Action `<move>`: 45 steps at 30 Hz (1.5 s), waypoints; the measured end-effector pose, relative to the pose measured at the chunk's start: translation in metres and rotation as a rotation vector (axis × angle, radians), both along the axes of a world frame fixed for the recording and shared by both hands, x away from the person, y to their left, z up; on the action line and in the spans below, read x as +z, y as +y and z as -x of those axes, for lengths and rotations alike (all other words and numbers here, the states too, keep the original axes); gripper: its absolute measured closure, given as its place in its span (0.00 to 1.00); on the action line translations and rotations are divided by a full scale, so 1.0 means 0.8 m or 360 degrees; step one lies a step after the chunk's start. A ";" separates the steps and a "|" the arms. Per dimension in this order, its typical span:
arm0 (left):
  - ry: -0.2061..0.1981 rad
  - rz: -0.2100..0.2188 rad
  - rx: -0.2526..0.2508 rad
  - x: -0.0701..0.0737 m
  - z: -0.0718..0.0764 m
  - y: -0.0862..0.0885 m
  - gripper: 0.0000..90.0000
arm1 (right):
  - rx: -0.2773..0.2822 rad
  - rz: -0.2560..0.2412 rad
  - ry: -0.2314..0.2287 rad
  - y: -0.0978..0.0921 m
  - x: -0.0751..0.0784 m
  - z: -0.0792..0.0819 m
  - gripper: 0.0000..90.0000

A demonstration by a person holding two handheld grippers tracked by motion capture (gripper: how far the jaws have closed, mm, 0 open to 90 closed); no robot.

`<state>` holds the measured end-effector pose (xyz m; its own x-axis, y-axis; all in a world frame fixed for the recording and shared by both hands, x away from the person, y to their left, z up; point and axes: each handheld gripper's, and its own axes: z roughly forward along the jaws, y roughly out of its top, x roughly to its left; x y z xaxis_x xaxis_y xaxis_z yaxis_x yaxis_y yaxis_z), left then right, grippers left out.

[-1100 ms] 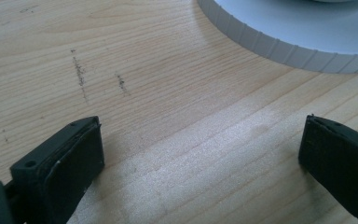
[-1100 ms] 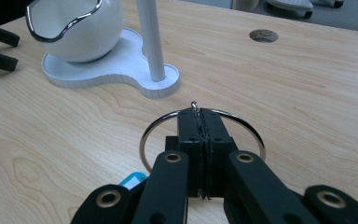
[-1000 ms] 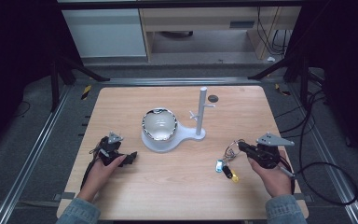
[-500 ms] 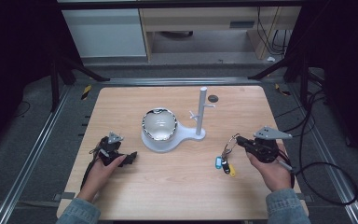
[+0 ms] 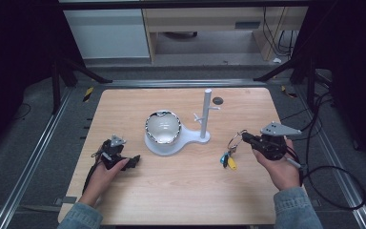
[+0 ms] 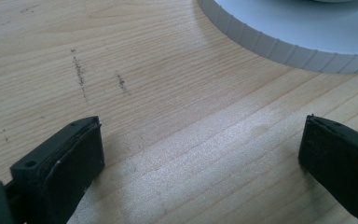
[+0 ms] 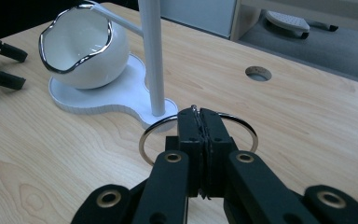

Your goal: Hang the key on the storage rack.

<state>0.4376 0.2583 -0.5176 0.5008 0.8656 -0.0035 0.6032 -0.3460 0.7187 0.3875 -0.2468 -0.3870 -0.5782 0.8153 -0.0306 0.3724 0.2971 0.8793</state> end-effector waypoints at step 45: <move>0.0000 0.0000 0.0003 0.000 0.000 0.000 0.00 | 0.0054 0.0027 -0.0194 0.014 0.084 -0.020 0.99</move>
<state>0.4373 0.2582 -0.5175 0.4989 0.8667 -0.0035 0.6041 -0.3449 0.7185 0.4036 -0.2353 -0.3197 -0.5967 0.7940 -0.1158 0.2524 0.3228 0.9122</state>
